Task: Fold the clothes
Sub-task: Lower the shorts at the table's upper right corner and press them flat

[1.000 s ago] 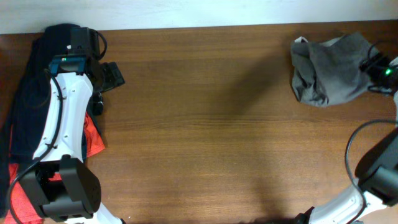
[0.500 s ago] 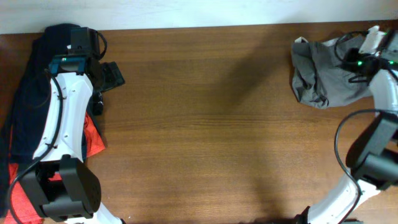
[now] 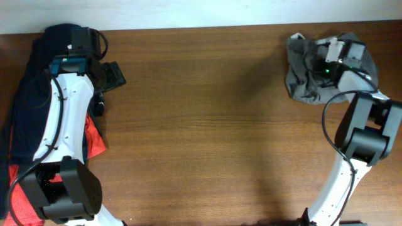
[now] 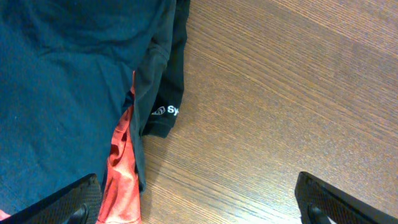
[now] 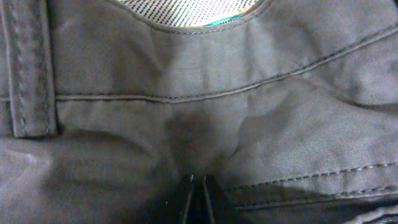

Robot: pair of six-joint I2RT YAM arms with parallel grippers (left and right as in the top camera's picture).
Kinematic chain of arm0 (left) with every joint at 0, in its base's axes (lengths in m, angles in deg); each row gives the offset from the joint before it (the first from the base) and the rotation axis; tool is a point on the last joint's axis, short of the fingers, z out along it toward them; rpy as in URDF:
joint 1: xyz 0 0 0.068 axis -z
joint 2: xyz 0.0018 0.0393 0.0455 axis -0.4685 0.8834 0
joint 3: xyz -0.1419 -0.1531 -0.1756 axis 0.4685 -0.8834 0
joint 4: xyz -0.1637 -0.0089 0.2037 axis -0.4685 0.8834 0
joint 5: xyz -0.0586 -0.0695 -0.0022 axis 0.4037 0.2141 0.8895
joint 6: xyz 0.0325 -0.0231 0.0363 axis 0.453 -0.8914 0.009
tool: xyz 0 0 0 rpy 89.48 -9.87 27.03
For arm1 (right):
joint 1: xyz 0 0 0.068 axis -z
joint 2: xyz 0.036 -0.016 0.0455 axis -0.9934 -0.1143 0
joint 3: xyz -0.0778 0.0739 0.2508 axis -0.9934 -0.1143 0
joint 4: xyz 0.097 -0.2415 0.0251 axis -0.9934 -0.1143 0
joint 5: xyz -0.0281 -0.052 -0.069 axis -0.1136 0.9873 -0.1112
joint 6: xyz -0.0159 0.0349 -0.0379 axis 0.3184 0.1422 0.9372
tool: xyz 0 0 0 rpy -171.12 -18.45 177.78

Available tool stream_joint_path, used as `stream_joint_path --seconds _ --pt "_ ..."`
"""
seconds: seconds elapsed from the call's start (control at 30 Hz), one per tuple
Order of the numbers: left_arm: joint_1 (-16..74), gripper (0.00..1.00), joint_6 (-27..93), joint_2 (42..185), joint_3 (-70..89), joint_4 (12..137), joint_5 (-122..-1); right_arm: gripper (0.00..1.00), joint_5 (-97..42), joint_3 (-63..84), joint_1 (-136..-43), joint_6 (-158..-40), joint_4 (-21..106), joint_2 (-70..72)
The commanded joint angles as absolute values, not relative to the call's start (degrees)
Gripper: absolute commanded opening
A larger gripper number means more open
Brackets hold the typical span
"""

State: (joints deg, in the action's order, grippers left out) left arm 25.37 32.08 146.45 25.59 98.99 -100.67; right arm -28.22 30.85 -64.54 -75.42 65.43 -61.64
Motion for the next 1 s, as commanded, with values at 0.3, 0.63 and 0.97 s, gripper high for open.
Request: stream_joint_path --seconds 0.3,0.63,0.97 --pt "25.6 0.99 31.1 146.8 25.9 98.1 -100.2 0.17 -21.4 35.9 -63.2 -80.2 64.3 -63.8" --pt "25.6 0.99 31.1 146.8 25.9 98.0 -100.3 0.16 -18.7 35.9 -58.9 -80.2 65.4 -63.9" --pt "25.6 0.99 31.1 146.8 25.9 97.8 -100.2 0.19 -19.3 36.6 -55.9 -80.2 68.4 -63.8"
